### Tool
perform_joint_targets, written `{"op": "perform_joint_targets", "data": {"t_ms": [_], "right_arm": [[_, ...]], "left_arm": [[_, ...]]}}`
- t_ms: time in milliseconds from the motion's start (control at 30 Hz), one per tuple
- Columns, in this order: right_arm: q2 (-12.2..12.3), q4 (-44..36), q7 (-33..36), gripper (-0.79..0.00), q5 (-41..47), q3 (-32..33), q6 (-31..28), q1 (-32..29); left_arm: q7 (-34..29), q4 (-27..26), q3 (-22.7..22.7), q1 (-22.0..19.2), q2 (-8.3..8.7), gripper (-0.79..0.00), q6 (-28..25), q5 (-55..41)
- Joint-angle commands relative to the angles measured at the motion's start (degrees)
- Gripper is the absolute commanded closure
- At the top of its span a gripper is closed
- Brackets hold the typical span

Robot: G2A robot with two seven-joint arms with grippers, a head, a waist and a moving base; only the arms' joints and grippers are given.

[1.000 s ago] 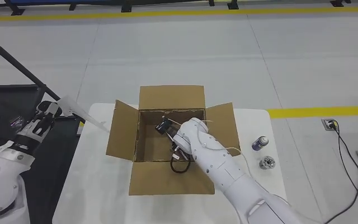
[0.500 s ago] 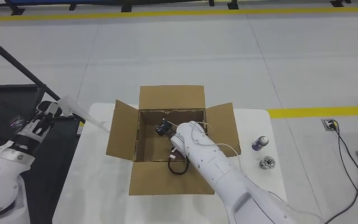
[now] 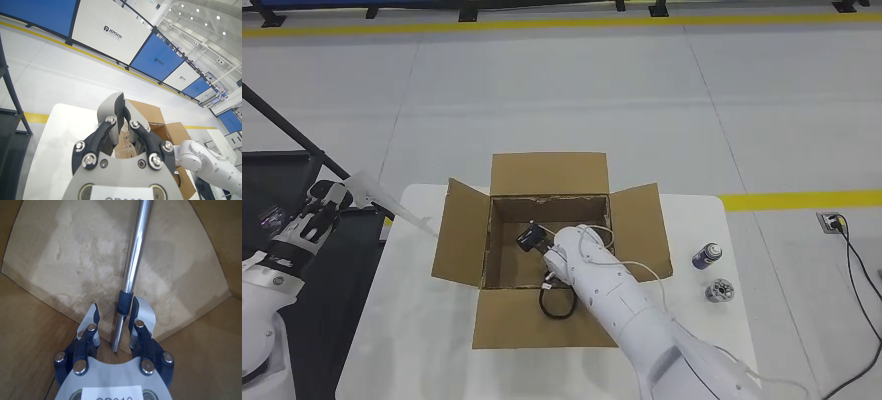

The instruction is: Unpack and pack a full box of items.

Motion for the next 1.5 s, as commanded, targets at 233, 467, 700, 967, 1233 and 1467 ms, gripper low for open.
{"op": "perform_joint_targets", "data": {"t_ms": [233,467,700,967,1233,1467], "right_arm": [[-0.3,1.13,-1.39,-0.382,1.27,0.75,3.65,0.06],[-0.23,1.83,-1.57,-0.369,1.87,1.2,5.17,-0.03],[0.07,2.32,-1.48,-0.231,2.2,1.54,4.82,-0.17],[0.6,2.3,-1.81,0.0,2.98,2.17,4.46,-0.1],[1.31,1.79,-2.3,0.0,4.66,3.23,-0.48,1.39],[2.85,1.93,-3.74,0.0,7.52,4.92,-12.87,3.14]], "left_arm": [[0.0,0.0,0.0,0.0,0.0,0.0,0.0,0.0],[0.0,0.0,0.0,0.0,0.0,0.0,0.0,0.0],[0.0,0.0,0.0,0.0,0.0,0.0,0.0,0.0],[0.0,0.0,0.0,0.0,0.0,0.0,0.0,0.0],[0.0,0.0,0.0,0.0,0.0,0.0,0.0,0.0],[0.0,0.0,0.0,0.0,0.0,0.0,0.0,0.0]]}}
